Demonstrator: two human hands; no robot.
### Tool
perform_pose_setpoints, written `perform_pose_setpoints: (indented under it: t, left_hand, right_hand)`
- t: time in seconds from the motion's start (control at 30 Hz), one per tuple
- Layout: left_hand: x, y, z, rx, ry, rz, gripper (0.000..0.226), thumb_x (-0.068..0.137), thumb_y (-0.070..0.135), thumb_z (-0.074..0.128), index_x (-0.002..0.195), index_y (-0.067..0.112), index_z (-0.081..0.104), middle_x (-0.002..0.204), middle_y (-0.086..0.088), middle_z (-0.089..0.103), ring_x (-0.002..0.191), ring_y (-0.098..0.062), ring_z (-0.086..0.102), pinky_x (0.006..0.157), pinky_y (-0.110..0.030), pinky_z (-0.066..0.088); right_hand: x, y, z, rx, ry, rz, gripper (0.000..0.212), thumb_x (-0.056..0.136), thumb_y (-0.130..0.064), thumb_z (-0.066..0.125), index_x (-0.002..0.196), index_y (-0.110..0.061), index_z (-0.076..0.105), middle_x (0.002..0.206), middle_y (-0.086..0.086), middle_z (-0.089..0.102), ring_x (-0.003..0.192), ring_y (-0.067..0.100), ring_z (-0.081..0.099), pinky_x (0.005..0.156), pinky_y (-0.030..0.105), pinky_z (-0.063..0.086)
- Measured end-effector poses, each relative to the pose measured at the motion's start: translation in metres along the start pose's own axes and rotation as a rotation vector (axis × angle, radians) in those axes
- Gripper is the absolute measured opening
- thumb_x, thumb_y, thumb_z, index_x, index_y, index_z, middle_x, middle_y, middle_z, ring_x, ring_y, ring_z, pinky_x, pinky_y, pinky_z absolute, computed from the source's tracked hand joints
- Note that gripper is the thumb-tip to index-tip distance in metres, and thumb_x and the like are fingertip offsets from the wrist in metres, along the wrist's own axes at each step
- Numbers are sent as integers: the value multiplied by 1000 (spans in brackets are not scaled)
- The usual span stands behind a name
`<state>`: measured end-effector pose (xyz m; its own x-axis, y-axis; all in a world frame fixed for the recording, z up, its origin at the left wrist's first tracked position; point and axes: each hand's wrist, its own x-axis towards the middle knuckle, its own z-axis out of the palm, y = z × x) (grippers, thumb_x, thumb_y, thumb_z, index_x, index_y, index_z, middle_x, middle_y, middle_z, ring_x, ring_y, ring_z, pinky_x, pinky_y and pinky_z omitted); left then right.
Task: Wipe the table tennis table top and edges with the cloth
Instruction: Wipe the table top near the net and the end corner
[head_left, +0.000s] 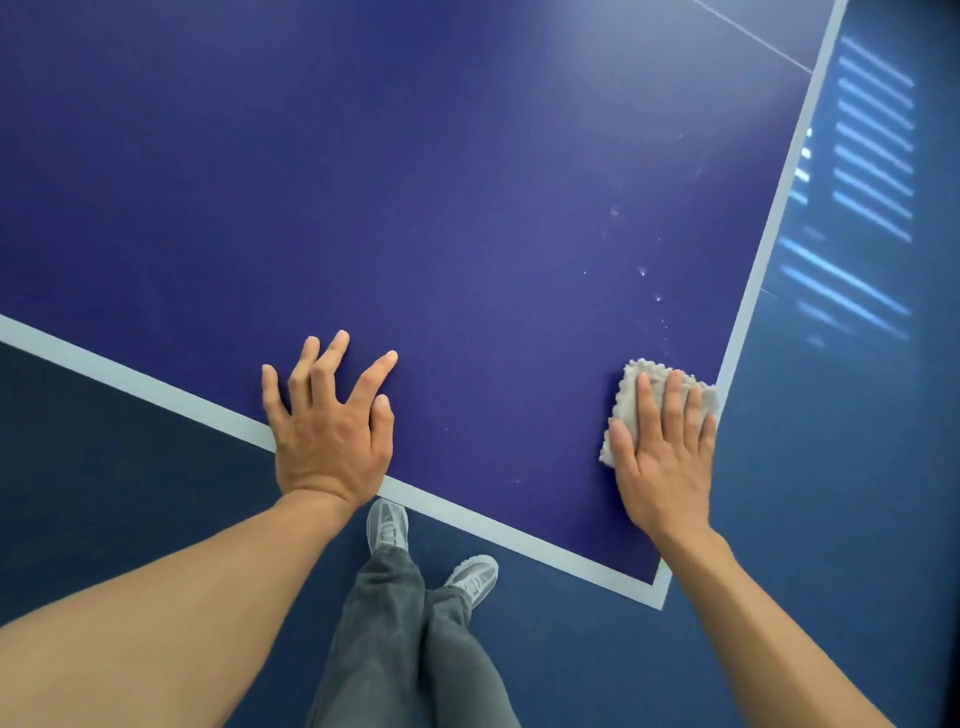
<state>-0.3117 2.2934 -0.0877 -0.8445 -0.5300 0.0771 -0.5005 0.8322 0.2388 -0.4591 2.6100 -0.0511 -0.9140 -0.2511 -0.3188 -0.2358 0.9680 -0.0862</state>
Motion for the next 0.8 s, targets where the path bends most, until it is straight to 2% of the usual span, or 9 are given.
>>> perform_pose_setpoints:
  t: [0.13,0.2,0.27,0.37,0.5,0.57,0.63,0.7,0.8]
  left_hand:
    - [0,4,-1,-25,7,-3,47,101,38,38,146,37,53,161,-8,35,150,-36,30,123,-65,9]
    - [1,5,-1,-21,9,-5,47,101,39,37,146,37,53,160,-8,35,150,-36,30,123,-65,9]
    - [1,7,-1,-14,13,-1,47,102,39,37,146,37,53,160,-9,35,150,-37,30,123,-65,10]
    - [3,6,0,-5,22,1,47,101,38,39,146,37,53,159,-8,36,150,-37,31,124,-64,10]
    - [1,8,-1,-7,25,-19,47,101,38,39,146,37,53,159,-7,36,150,-35,30,125,-63,9]
    - [1,9,-1,-10,23,-27,48,100,39,39,146,37,54,160,-6,36,151,-35,29,125,-61,8]
    - [3,10,-2,-4,14,-30,48,100,39,39,145,37,55,160,-6,36,151,-34,29,125,-61,8]
    - [4,11,-3,-1,9,-32,48,100,40,39,145,36,56,159,-7,36,151,-34,30,125,-61,8]
    - [3,11,-3,3,19,-24,48,100,40,39,144,36,56,159,-7,38,150,-35,31,125,-61,9]
  right_hand:
    - [84,-11,-30,148,116,451,65,110,-52,19,168,-29,-1,176,6,-7,161,31,-9,128,54,-7]
    - [121,-31,-40,167,145,516,66,110,-53,17,168,-27,0,175,9,-6,161,34,-8,128,56,-8]
    - [141,-56,-42,116,133,367,66,109,-53,16,168,-27,-1,175,9,-7,161,34,-11,127,57,-11]
    - [133,-100,-31,27,98,-62,66,108,-55,17,168,-30,2,175,7,-6,161,32,-13,127,55,-13]
    - [58,-121,3,-66,98,-602,62,108,-50,30,165,-26,28,174,11,16,160,40,7,127,62,10]
    - [23,-99,16,-87,83,-761,60,110,-51,32,165,-28,28,174,9,15,161,37,6,128,61,12]
    - [4,-60,19,-125,55,-845,62,110,-55,31,166,-31,22,175,5,11,162,34,6,129,59,11]
    - [8,-17,11,-155,49,-853,61,110,-56,31,166,-32,23,175,3,13,162,33,9,128,59,14]
    - [53,29,-18,-158,43,-632,62,108,-57,26,164,-31,28,174,4,17,162,31,9,127,60,15]
